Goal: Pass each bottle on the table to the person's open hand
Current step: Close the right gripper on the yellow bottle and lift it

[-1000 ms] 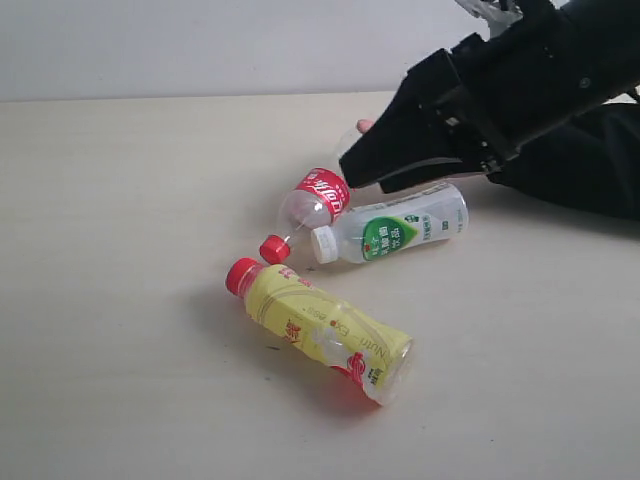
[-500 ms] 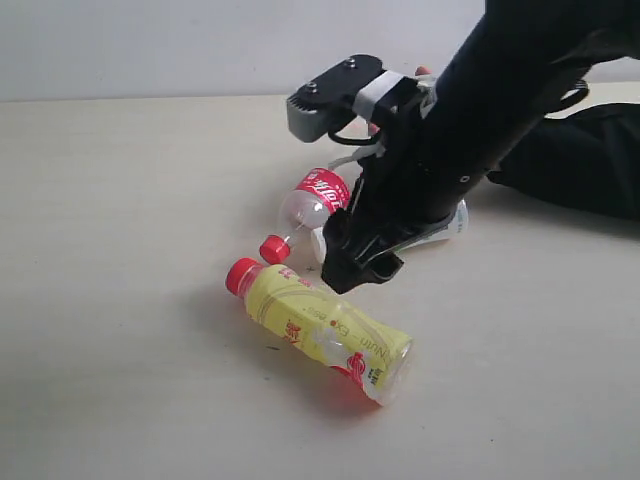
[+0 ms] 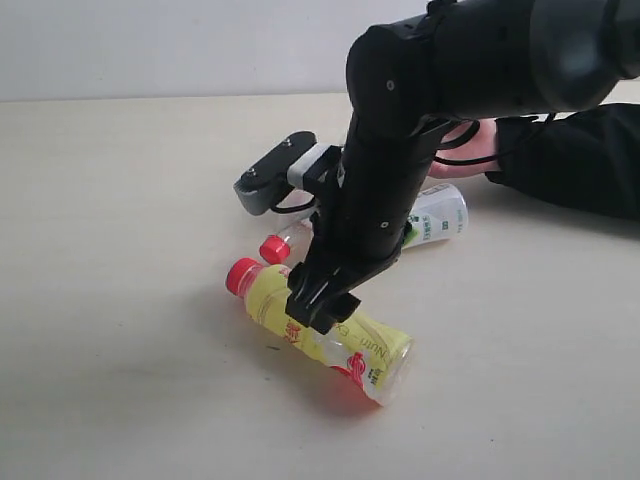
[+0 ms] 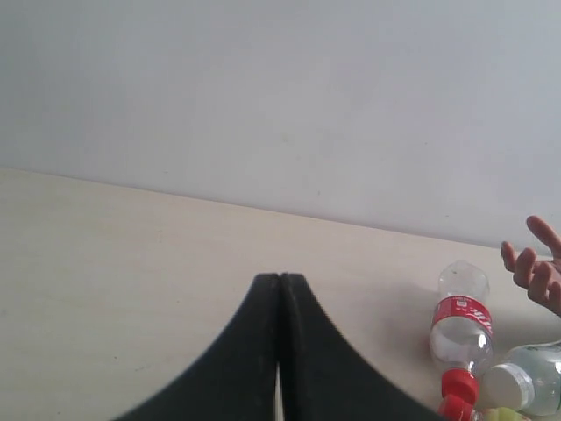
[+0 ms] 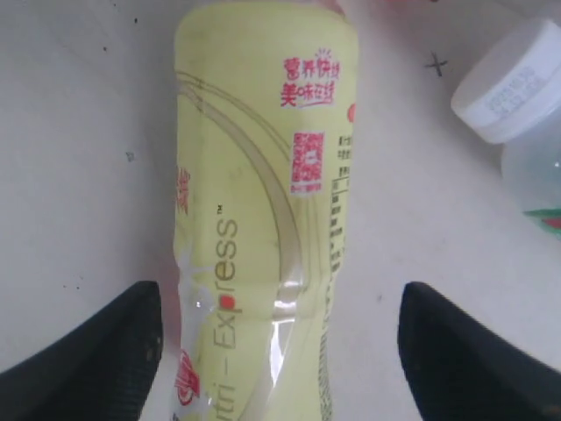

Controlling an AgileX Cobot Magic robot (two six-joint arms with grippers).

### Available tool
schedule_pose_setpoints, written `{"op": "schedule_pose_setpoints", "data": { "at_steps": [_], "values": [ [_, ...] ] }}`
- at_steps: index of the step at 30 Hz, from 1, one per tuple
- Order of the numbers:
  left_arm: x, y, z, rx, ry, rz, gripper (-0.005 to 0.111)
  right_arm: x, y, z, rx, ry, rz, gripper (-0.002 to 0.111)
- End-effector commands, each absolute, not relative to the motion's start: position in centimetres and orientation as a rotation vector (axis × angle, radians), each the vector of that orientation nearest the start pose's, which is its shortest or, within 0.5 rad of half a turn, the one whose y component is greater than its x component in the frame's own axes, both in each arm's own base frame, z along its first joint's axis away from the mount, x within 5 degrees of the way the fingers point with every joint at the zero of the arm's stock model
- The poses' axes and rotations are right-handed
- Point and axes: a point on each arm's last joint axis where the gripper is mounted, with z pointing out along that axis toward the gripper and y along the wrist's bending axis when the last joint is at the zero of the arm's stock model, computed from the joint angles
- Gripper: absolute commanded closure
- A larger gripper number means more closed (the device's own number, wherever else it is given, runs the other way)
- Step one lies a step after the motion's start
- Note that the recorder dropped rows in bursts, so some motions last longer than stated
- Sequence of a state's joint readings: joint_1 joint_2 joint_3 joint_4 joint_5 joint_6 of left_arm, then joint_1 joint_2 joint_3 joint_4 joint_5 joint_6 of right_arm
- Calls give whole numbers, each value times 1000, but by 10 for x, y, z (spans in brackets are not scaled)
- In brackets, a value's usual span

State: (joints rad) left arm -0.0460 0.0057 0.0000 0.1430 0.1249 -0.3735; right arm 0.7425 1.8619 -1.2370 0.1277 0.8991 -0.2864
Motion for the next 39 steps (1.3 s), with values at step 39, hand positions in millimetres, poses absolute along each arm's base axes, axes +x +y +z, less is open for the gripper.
{"op": "schedule_pose_setpoints", "data": {
  "at_steps": [39],
  "values": [
    [56,-1,202,-157,1602,-200,107,262,258,131,-1499,2751,223,31]
  ]
}}
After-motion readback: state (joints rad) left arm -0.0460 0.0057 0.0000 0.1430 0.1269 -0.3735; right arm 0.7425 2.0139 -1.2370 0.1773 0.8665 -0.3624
